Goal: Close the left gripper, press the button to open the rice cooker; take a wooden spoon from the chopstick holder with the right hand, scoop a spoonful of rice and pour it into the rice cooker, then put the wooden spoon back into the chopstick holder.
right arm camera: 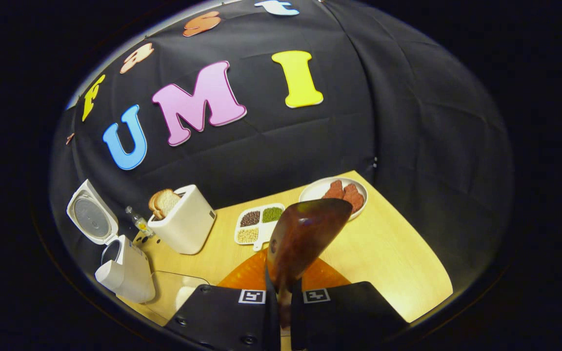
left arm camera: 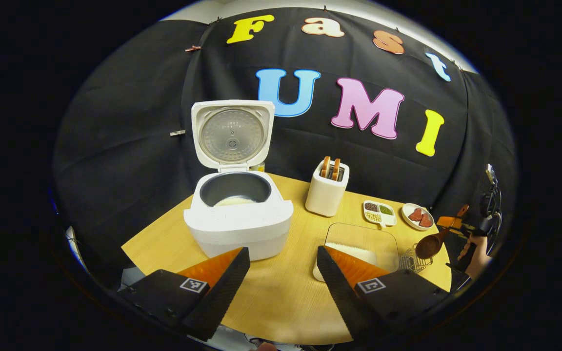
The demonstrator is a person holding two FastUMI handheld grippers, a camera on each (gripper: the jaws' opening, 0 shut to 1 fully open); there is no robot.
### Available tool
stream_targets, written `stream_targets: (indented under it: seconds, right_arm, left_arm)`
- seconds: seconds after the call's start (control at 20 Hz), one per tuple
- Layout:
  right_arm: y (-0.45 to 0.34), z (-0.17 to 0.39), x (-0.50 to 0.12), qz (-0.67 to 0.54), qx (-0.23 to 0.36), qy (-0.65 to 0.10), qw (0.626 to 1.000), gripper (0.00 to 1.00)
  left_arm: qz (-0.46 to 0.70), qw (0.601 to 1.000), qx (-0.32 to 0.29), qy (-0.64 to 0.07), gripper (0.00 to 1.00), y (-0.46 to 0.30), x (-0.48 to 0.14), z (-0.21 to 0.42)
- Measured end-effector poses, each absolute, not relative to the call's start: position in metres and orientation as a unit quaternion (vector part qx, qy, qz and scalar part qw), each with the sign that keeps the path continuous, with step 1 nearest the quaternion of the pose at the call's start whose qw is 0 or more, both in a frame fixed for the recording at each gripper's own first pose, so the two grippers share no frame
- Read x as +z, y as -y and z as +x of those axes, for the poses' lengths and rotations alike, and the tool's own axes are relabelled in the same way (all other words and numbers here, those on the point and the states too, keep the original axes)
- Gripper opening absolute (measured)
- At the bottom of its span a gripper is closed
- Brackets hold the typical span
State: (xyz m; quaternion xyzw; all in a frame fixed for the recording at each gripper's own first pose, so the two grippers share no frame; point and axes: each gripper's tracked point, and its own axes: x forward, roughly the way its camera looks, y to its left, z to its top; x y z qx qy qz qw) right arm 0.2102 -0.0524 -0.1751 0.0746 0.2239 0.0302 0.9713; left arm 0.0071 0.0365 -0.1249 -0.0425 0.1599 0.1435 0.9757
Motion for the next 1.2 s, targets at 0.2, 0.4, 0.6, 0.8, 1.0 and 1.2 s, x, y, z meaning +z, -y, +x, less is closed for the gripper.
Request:
stream_targets:
  seconds: [0.2, 0.4, 0.6, 0.8, 1.0, 1.2]
  right_arm:
    - [0.012, 0.193, -0.129, 0.078, 0.057, -0.193, 0.977, 0.12]
    - [-0.048, 0.177, -0.117, 0.078, 0.098, -0.178, 0.976, 0.12]
    - [-0.09, 0.167, -0.137, 0.03, 0.113, -0.181, 0.976, 0.13]
    - [-0.119, 0.16, -0.168, -0.026, 0.13, -0.176, 0.976, 0.13]
    - [-0.126, 0.164, -0.201, -0.08, 0.113, -0.162, 0.977, 0.13]
    - [-0.132, 0.17, -0.219, -0.126, 0.102, -0.122, 0.979, 0.13]
  left_arm:
    - [-0.032, 0.981, 0.123, -0.144, 0.96, -0.062, -0.122, 0.002]
    - [0.01, 0.986, 0.076, -0.148, 0.96, -0.072, -0.127, 0.005]
    - [-0.003, 0.988, 0.046, -0.145, 0.96, -0.081, -0.127, 0.016]
    - [-0.023, 0.988, 0.03, -0.151, 0.96, -0.094, -0.147, 0.018]
    - [-0.028, 0.984, 0.034, -0.172, 0.96, -0.122, -0.181, 0.014]
    - [-0.048, 0.978, 0.027, -0.199, 0.96, -0.142, -0.216, 0.011]
